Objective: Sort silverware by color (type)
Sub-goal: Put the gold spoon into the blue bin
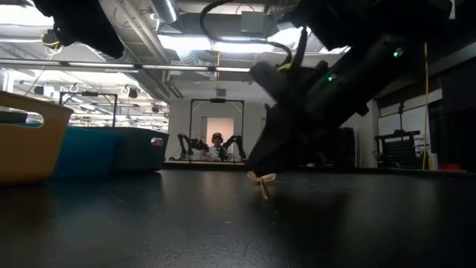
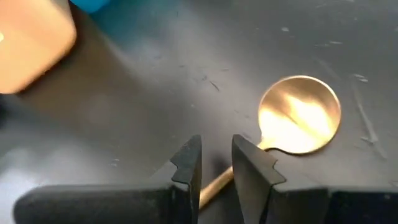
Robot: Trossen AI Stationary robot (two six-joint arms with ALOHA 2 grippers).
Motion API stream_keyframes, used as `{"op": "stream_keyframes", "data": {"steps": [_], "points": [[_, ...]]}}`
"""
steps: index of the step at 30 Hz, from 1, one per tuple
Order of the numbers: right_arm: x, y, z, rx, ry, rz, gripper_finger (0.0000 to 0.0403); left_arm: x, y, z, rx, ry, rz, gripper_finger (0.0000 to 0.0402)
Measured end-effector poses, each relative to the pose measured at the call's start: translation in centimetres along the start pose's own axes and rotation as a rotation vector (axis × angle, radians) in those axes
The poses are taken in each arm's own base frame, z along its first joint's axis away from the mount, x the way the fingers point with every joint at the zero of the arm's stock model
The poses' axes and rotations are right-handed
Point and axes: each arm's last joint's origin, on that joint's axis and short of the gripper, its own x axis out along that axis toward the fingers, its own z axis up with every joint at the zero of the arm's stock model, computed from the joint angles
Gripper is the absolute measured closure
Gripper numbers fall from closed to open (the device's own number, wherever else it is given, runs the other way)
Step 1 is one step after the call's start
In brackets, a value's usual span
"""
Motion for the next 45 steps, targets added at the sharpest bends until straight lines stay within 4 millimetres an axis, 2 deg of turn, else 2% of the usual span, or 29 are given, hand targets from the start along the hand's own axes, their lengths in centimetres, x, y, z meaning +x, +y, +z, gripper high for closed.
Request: {"op": "stream_keyframes", "data": {"steps": [7,27,45], "points": [[0.2,-0.2,-0.2,-0.016,-0.006,-0.035,0.0324,0.0,0.0,0.0,0.004,-0.001,0.0,0.0335],[-0.2,0.2,0.0,-0.015,0.06,0.025,0.0324,0.0,0.0,0.0,0.024,0.0,0.0,0.0335],[-1.5,-0.1,0.6,-0.043,0.074,-0.034,0.0324,0.0,0.0,0.0,0.025,0.001,-0.001,0.0335]]}}
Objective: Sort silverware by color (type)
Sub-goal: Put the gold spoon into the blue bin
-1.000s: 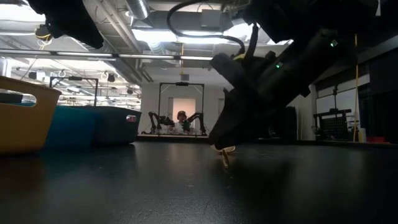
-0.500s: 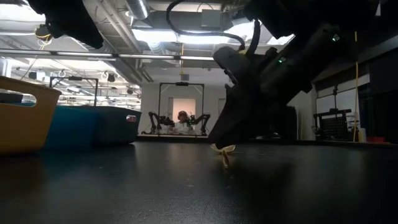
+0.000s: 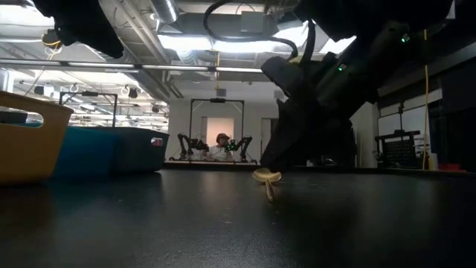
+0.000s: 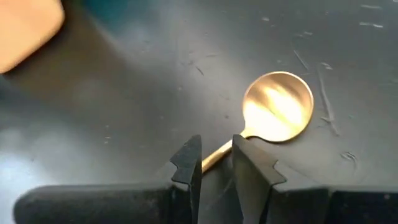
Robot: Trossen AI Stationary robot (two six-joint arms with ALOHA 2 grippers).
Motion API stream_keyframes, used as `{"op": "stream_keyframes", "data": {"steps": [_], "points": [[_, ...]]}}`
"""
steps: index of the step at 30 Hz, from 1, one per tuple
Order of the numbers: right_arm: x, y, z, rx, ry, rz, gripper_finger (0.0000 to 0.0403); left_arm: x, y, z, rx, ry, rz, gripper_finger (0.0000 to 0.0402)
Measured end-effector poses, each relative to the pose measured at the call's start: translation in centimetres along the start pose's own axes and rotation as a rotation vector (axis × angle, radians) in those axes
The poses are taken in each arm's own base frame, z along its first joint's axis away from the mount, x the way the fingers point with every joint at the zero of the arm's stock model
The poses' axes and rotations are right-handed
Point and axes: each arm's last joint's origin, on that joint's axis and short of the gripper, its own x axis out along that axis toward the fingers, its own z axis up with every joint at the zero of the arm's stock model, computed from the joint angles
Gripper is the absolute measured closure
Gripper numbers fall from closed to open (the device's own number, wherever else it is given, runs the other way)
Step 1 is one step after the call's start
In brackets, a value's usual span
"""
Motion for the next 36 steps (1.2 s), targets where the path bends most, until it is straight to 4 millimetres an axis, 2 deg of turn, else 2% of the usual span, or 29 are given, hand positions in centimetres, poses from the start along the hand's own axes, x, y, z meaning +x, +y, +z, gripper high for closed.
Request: {"op": "stream_keyframes", "data": {"steps": [10,24,36], "points": [[1.3,-0.4,-0.9,0.031,-0.01,-0.033,0.0324,0.0,0.0,0.0,0.0,0.0,0.0,0.0335],[1.3,-0.7,-1.0,-0.002,-0.005,-0.081,0.0324,0.0,0.0,0.0,0.0,-0.002,0.002,0.0335],[1.3,-0.7,-1.1,-0.26,0.04,-0.055,0.0324,0.0,0.0,0.0,0.0,-0.003,0.002,0.0335]]}}
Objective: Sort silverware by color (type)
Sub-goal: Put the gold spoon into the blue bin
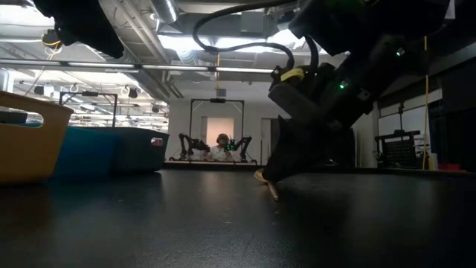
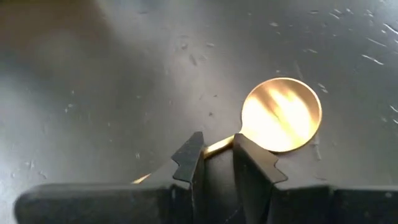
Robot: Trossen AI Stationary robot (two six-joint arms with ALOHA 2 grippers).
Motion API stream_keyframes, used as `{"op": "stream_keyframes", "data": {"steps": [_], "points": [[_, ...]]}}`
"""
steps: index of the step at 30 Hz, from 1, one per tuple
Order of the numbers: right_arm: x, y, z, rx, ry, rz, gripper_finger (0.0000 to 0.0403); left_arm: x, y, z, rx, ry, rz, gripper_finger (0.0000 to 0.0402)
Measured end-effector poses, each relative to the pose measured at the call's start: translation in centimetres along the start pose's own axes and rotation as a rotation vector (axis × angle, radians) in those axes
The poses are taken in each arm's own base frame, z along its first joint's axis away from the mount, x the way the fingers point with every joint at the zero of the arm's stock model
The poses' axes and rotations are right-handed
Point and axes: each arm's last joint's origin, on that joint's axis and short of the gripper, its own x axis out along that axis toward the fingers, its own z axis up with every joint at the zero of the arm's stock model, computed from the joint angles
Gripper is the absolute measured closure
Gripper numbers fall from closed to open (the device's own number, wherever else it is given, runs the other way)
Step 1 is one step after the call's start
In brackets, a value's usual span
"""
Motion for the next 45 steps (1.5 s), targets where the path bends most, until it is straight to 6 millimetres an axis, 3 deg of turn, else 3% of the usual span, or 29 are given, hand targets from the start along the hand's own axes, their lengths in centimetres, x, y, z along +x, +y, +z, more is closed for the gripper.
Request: {"op": "stream_keyframes", "data": {"steps": [14,28,35,45], "points": [[0.1,0.5,0.2,0.04,0.064,0.145,0.0324,0.0,0.0,0.0,0.0,0.0,0.0,0.0335],[-0.3,1.9,-0.1,-0.302,0.201,0.56,0.0324,0.0,0.0,0.0,0.0,0.0,0.0,0.0335],[-0.4,2.0,-0.2,-0.362,0.217,0.623,0.0324,0.0,0.0,0.0,0.0,0.0,0.0,0.0335],[-3.2,2.3,1.9,-0.358,0.119,0.672,0.0324,0.1,-1.0,0.7,0.002,-0.061,-0.074,0.0335]]}}
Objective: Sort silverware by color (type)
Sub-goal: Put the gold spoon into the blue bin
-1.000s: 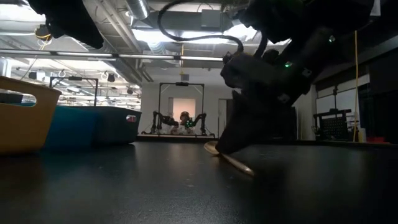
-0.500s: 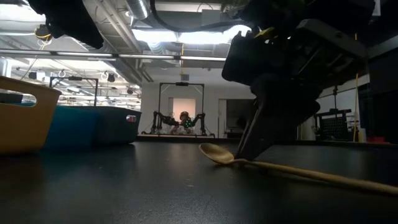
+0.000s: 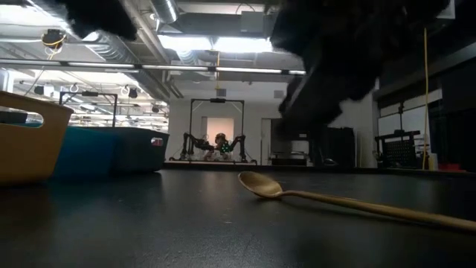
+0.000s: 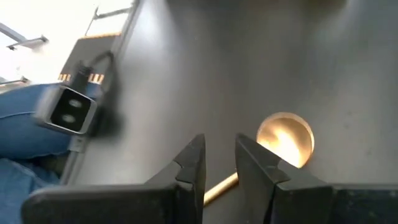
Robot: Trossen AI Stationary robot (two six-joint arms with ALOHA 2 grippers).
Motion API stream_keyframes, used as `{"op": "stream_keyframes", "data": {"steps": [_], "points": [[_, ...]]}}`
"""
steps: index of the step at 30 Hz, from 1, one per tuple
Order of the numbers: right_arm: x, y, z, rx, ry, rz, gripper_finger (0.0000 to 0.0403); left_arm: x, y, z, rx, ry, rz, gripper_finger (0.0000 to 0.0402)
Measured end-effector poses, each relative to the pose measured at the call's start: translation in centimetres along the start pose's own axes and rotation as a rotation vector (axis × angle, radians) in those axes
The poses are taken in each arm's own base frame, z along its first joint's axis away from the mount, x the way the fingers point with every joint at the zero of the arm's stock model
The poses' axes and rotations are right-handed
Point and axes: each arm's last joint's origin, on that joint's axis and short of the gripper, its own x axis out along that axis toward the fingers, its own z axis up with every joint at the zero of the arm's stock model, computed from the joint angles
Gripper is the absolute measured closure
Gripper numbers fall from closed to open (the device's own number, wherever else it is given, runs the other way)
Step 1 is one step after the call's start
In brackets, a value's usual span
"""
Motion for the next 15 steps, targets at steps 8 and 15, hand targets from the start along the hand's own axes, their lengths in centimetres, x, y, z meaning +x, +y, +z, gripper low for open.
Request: {"op": "stream_keyframes", "data": {"steps": [8,15], "points": [[-4.7,1.9,1.8,-0.052,-0.03,0.002,0.0324,1.6,-4.2,1.7,0.14,-0.218,-0.227,0.0335],[-9.6,2.9,1.9,-0.041,0.0,-0.116,0.0324,3.8,-7.2,2.8,0.162,-0.396,-0.418,0.0335]]}}
